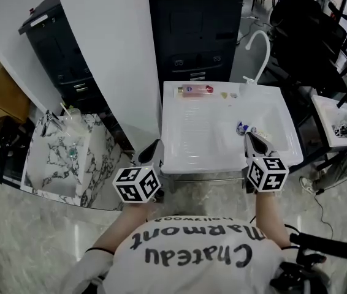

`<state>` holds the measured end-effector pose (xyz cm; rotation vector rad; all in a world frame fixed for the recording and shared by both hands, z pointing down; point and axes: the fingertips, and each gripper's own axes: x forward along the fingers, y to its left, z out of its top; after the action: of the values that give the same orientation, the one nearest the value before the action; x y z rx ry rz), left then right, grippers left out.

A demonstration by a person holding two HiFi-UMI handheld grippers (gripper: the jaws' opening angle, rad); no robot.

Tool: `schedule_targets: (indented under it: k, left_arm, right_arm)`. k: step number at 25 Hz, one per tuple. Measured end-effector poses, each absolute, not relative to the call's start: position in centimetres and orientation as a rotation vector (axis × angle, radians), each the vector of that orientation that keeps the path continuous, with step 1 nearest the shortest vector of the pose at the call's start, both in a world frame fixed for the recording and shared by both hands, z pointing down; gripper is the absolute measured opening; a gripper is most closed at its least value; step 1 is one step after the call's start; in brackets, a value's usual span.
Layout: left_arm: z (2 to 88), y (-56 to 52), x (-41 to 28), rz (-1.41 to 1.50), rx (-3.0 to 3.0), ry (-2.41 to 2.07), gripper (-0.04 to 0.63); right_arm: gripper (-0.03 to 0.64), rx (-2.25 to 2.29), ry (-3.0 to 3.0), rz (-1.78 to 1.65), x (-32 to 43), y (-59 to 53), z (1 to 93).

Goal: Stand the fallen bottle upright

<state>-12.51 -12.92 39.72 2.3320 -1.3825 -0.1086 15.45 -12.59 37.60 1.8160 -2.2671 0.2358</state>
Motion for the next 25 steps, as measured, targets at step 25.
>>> schedule_targets:
  k: [25]
  left_arm:
    - [42.0,-19.2,-18.6,-0.107,2.239,-1.435,0.014]
  right_arm:
    - [0.014,1.724,-2.389,0.383,8.7,-23.3,39.4]
